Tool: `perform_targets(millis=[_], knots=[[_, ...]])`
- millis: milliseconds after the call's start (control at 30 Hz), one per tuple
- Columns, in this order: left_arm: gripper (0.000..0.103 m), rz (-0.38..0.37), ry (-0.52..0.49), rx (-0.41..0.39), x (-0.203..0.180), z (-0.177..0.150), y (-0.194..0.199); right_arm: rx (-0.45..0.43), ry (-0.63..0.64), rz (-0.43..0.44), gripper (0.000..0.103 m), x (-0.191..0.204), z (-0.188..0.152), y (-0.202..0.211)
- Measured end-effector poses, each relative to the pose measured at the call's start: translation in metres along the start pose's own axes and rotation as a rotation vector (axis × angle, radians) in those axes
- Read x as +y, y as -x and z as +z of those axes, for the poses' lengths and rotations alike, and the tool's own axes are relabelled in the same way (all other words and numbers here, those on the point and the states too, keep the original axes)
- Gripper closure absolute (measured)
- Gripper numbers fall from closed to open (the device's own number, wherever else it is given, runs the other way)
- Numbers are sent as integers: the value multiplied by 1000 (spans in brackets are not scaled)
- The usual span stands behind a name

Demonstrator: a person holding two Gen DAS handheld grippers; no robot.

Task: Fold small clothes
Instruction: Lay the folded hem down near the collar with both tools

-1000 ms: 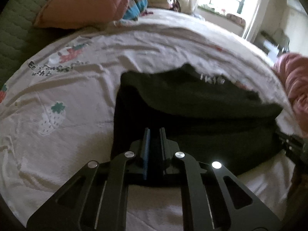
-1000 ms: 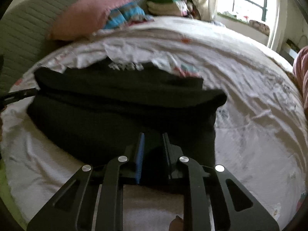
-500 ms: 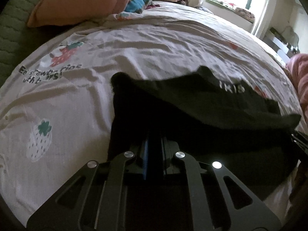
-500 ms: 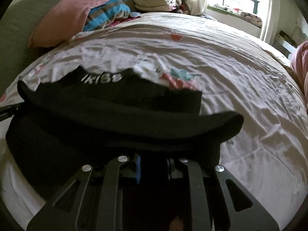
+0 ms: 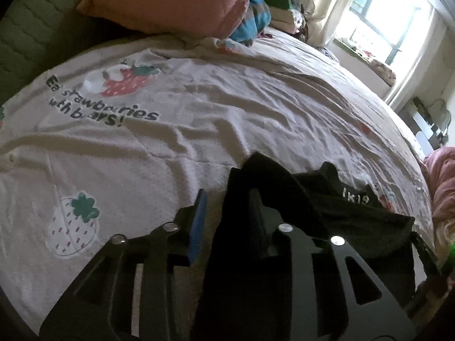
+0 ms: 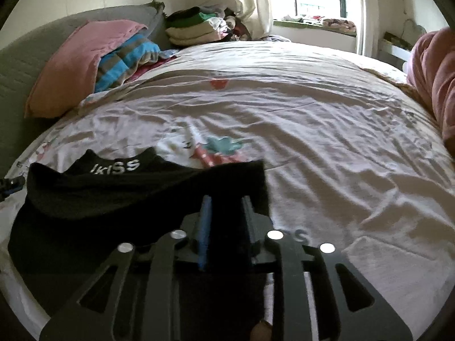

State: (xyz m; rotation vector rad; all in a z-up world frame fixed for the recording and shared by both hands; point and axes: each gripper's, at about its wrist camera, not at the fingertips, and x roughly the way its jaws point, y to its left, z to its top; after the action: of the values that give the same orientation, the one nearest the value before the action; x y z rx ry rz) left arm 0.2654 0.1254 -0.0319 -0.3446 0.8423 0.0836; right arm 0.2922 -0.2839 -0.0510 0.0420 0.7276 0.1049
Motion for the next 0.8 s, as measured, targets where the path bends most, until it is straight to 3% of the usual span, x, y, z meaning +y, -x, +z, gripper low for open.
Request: perform_targets(millis=[67,133,200,367,400,433,467,500,533,567,800], knots=[[74,-7,-10,15,-2,-1,-5,7,5,-3,66,-5,-1,-1],[64,-16,-12,48,-4,-2,-14,27,-8,15,63,-10,-2,-4],[62,1,-23,75,-6,-3,-25,40,-23,26,58,-13,-3,-8],[53,-32,-74,122,-15,-7,-44,60,-58,69,60,-19,-4,-17],[56,-37,-95,129,-18,-9,-47,64,-64,79,71,-19,-4,-19],[68,-36,-102,130,-20,-10,-49,66,-68,84,78,-20,-4,-20],[73,-33,-103,129,-20,-11,-49,66,-67,93,90,-20,-4,-21],[81,-28,-96,119,-19,-12,-48,61,-66,95,95,-20,-5,-20],[91,-35,-83,103,-18,-12,-44,53,-63,95,95,-19,-5,-17],[93,-43,-74,88,-16,-11,-40,37,-60,96,96,-18,-3,-12],[100,-52,-45,-82,-8,5,3,-96,-89,128,96,-19,9,16]])
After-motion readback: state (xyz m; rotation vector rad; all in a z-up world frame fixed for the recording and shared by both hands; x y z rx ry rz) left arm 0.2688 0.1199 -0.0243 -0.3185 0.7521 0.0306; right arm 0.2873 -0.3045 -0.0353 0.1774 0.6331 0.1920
